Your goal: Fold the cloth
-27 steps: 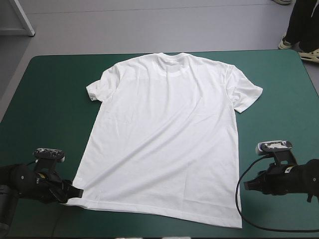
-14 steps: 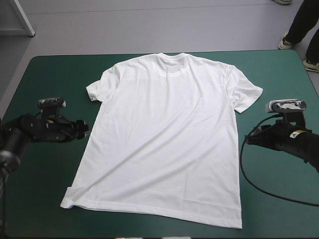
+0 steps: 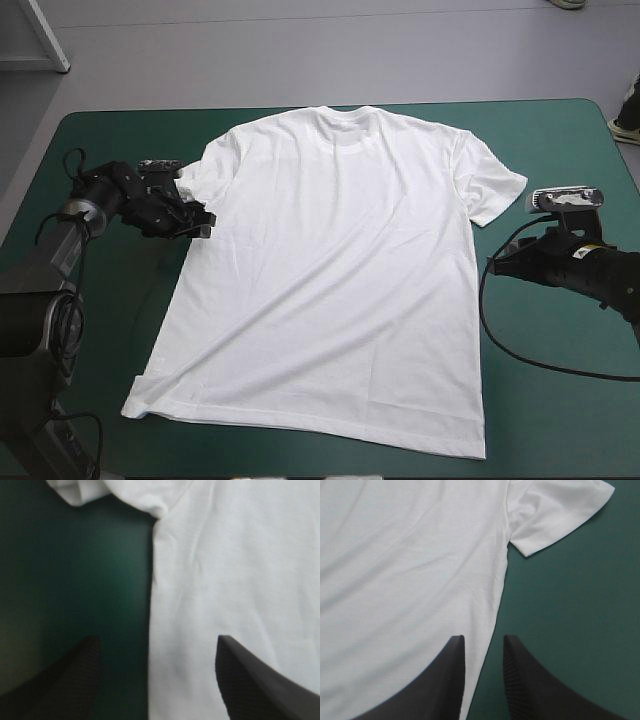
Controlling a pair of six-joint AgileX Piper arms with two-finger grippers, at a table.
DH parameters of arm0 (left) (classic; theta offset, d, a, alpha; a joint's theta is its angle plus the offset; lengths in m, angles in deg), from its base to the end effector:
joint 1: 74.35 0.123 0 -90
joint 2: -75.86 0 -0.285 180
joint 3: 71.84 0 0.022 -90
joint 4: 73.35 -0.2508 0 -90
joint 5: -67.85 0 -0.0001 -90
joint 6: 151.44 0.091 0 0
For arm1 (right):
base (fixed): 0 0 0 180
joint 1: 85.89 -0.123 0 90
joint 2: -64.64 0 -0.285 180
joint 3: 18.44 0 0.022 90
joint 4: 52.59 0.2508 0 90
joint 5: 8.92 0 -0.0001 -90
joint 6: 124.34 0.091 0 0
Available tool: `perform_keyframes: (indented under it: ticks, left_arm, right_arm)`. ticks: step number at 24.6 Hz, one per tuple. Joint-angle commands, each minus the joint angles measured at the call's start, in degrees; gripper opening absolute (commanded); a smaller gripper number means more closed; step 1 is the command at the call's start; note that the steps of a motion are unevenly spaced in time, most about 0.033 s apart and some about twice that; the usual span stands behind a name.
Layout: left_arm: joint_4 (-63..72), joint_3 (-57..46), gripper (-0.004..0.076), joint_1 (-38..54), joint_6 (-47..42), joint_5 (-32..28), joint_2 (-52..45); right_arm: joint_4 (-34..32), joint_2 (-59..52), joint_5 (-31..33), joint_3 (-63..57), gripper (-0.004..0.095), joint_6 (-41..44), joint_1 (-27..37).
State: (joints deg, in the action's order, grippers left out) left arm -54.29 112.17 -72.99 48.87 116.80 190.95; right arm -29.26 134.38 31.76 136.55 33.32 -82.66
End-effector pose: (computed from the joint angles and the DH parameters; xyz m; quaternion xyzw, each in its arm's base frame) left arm 0.3955 -0.0130 0.2294 0.0756 0.9721 -0.1071 0.1946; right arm 0.2182 0.0112 0.3315 -0.0598 0.9089 0.0934 0.4020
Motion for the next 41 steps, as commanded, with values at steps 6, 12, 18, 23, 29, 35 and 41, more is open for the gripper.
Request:
perform_keyframes:
  ticks: [6, 12, 18, 23, 29, 35, 41]
  left_arm:
    - [-3.78, 1.85, 0.0448, -2.47, -0.3, -3.73, 2.15]
    - [-3.39, 1.85, 0.0015, -3.91, 1.67, -0.68, 2.37]
    - [-3.63, 1.75, 0.0019, -4.65, 1.93, -0.94, 2.37]
    - [-3.63, 1.75, 0.0019, -4.65, 1.93, -0.5, 2.37]
    - [-3.63, 1.75, 0.0019, -4.65, 2.58, -0.36, 2.37]
    - [-3.63, 1.75, 0.0019, -4.65, 2.58, -0.48, 2.37]
    - [-3.63, 1.75, 0.0019, -4.65, 2.58, -1.18, 2.37]
  right_arm:
    - [0.74, -0.79, -2.19, 2.09, 0.027, -0.66, 0.07]
    - [0.02, -0.69, -2.19, 2.09, 0.027, -0.75, 0.07]
    - [-1.89, -0.27, -0.77, 2.09, 0.0277, -0.5, 0.07]
    - [3.32, 9.14, -0.74, 2.09, 0.0548, -3.13, 0.07]
    - [13.54, 21.86, -3.15, 6.1, 0.0492, -13.55, 0.07]
    - [11.68, 29.2, -3.15, 12.17, 0.0492, -13.88, -0.02]
    - [-0.29, 33.28, -6.05, 14.38, 0.0489, -7.53, -3.52]
